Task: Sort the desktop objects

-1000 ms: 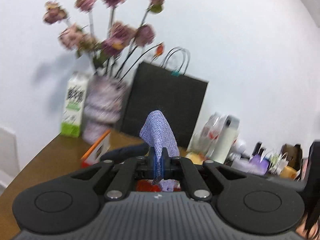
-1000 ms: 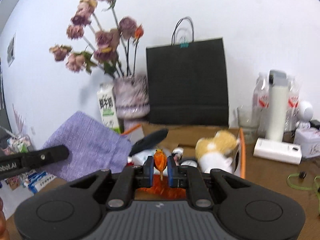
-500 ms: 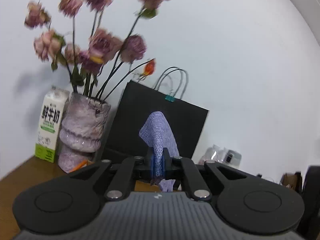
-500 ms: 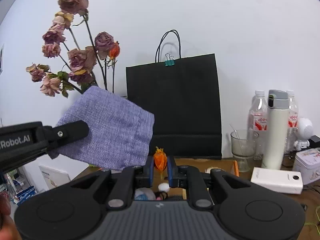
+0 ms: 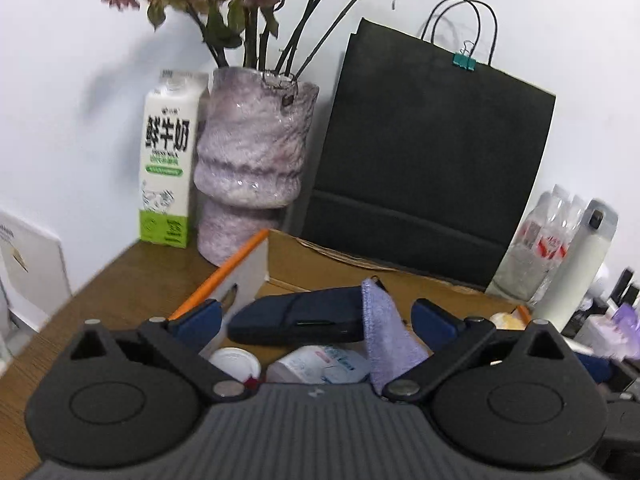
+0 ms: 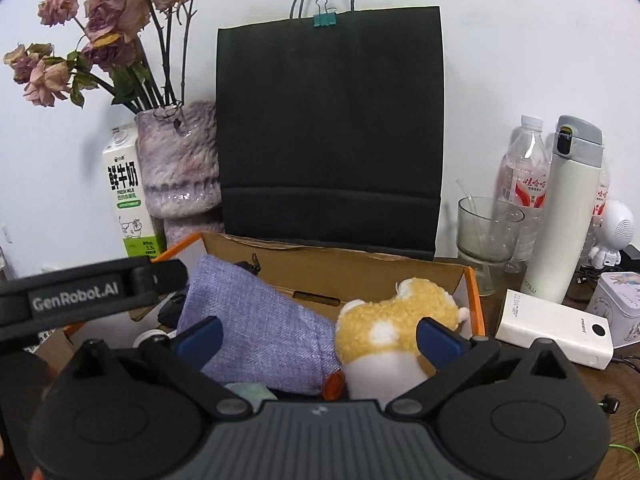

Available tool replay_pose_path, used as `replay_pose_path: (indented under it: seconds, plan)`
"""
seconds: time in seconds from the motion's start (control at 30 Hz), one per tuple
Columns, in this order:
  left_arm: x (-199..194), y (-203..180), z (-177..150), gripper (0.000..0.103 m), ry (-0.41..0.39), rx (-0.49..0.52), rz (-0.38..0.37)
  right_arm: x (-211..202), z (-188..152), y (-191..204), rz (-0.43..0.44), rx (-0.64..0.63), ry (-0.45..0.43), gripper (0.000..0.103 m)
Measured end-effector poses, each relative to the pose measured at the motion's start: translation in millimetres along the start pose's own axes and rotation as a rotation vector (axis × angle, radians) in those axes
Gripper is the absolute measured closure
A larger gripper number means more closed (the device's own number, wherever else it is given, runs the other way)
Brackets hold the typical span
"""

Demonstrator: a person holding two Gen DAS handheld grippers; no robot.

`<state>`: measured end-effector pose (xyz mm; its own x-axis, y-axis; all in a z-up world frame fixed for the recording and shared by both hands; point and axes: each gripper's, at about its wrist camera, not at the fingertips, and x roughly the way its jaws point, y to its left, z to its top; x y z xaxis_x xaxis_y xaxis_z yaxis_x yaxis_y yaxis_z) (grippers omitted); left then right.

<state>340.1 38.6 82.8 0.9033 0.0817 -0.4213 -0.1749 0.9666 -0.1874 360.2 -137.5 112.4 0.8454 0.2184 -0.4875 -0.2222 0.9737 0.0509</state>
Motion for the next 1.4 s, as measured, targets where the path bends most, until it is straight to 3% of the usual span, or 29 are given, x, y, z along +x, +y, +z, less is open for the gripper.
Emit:
replay_pose_path:
  seconds: [0.17,0.37,0.57,1.07,1.27,1.4]
  plan:
    - [-13.8,-3.1,-3.7,0.000,-0.005,0.051,0.021,-7.2,-3.3,-2.0,-0.010,0.017,0.003,0.000]
    - [-35.4,8.6,-11.7,0.000,-0.035,0.037,0.048,-23.2,-12.6,-1.8,-0.034,0.026,-0.011,0.000]
    - [-57.1,21.5,-32.5,0.000,-0.006,0.041,0.069,-45.1,-37.4,-1.1,-0.038,0.043,0.001,0.000]
    - [-137.1,23.8,-93.6,0.000,0.009,0.147,0.046,-132.1,-100.0,21.9,-0.015,-0.017,-0.018,0.000]
    - [-149.2,22.0,-117.4,0.000,0.049,0.218,0.023,-152.8,-126.6,29.2,-0.021,-0.038,-0.016,0.000]
    - [-153.0,21.7,-117.4,0.000,0.029,0.215,0.016,-156.4,-129.9,25.5,-0.008,0.003,-0.030,0.000]
